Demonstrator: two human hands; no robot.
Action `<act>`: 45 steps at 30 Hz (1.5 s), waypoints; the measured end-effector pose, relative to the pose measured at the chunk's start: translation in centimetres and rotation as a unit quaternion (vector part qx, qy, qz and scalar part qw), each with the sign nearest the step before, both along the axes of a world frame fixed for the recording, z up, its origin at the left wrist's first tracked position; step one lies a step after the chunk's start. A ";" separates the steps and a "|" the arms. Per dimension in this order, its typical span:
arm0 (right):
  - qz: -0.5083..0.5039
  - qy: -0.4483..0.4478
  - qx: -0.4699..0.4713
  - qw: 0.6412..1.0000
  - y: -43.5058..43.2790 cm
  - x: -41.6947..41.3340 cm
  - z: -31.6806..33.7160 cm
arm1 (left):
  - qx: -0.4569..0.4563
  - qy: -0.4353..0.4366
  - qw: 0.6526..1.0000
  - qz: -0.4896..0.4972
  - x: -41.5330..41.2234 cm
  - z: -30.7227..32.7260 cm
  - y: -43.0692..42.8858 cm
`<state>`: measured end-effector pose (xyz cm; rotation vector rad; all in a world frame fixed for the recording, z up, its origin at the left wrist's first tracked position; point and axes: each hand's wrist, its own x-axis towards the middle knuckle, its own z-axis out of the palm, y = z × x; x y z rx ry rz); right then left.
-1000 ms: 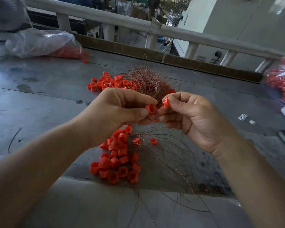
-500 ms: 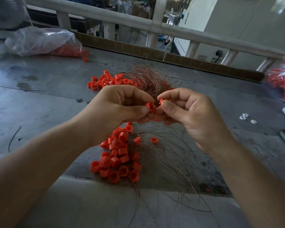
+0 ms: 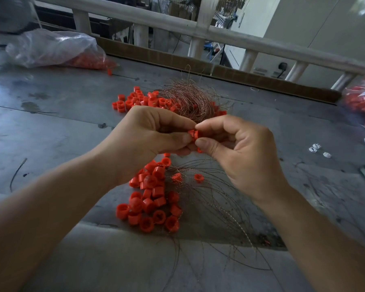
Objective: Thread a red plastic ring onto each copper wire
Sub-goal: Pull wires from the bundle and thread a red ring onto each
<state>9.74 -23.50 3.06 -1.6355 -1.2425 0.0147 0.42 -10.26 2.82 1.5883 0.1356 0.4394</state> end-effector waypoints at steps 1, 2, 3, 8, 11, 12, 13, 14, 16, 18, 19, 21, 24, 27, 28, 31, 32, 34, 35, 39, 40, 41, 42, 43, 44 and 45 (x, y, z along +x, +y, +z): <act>0.000 -0.003 0.001 1.000 -0.1 0.0 0.0 | 0.001 0.003 1.000 0.002 0.1 0.0 0.0; -0.001 -0.007 0.002 1.000 -0.1 -0.1 0.0 | 0.002 0.004 1.000 0.004 0.1 0.0 0.0; -0.003 -0.011 0.003 1.000 -0.1 -0.1 0.0 | 0.004 0.004 1.000 0.003 0.1 0.0 0.0; -0.013 -0.034 0.008 0.999 -0.1 0.0 0.0 | 0.012 -0.003 1.000 -0.015 -0.3 0.0 -0.2; -0.014 -0.042 0.013 0.999 -0.1 0.1 0.0 | 0.011 0.005 1.000 -0.021 -0.4 0.1 -0.1; -0.016 -0.052 0.014 0.998 -0.1 0.1 0.0 | 0.006 0.006 1.000 -0.022 -0.4 0.0 -0.1; -0.020 -0.065 0.015 0.998 -0.2 0.1 -0.1 | -0.001 0.006 1.000 -0.023 -0.4 0.0 -0.1; -0.025 -0.077 0.017 0.997 -0.2 0.1 -0.1 | -0.008 0.006 1.000 -0.025 -0.4 -0.1 -0.2; -0.033 -0.080 0.024 0.996 -0.3 0.1 -0.2 | -0.025 0.007 0.999 -0.027 -0.4 -0.2 -0.3; -0.030 -0.064 0.036 0.997 -0.3 0.0 -0.2 | -0.052 0.008 0.998 -0.034 -0.4 -0.2 -0.3; -0.029 -0.060 0.041 0.997 -0.3 -0.1 -0.1 | -0.063 0.008 0.997 -0.037 -0.5 -0.1 -0.3; -0.029 -0.063 0.044 0.997 -0.2 -0.2 -0.1 | -0.071 0.008 0.997 -0.042 -0.5 -0.1 -0.3; -0.030 -0.075 0.031 0.996 -0.2 0.0 -0.1 | -0.069 0.013 0.997 -0.044 -0.5 -0.1 -0.3; -0.009 -0.069 0.030 0.997 -0.4 0.3 0.1 | -0.064 0.014 0.997 -0.046 -0.5 -0.1 -0.3; -0.003 -0.063 0.031 0.998 -0.4 0.3 0.2 | -0.061 0.014 0.997 -0.047 -0.5 -0.1 -0.3; 0.006 -0.038 0.041 0.998 -0.3 0.3 0.1 | -0.058 0.015 0.996 -0.059 -0.6 -0.1 -0.4; 0.008 -0.035 0.048 0.998 -0.3 0.3 0.0 | -0.057 0.015 0.996 -0.064 -0.6 -0.1 -0.4; 0.009 -0.047 0.062 0.997 -0.2 0.3 -0.1 | -0.067 0.015 0.995 -0.073 -0.7 0.0 -0.5; 0.009 -0.054 0.069 0.996 -0.2 0.3 -0.3 | -0.074 0.014 0.994 -0.075 -0.7 0.0 -0.5; 0.015 -0.064 0.083 0.994 -0.2 0.4 -0.5 | -0.083 0.008 0.993 -0.080 -0.7 0.0 -0.5; 0.020 -0.062 0.083 0.994 -0.2 0.4 -0.5 | -0.084 0.008 0.993 -0.083 -0.7 0.1 -0.5; 0.026 -0.054 0.081 0.995 -0.1 0.4 -0.5 | -0.083 0.009 0.993 -0.087 -0.7 0.1 -0.4; 0.033 -0.042 0.078 0.996 -0.1 0.4 -0.5 | -0.080 0.010 0.992 -0.093 -0.7 0.2 -0.3; 0.041 -0.026 0.074 0.996 -0.1 0.4 -0.4 | -0.078 0.011 0.992 -0.099 -0.8 0.2 -0.3; 0.051 -0.009 0.066 0.996 -0.2 0.4 -0.3 | -0.078 0.012 0.991 -0.105 -0.8 0.3 -0.2; 0.061 0.007 0.052 0.997 -0.2 0.5 -0.2 | -0.082 0.013 0.990 -0.110 -0.8 0.3 -0.1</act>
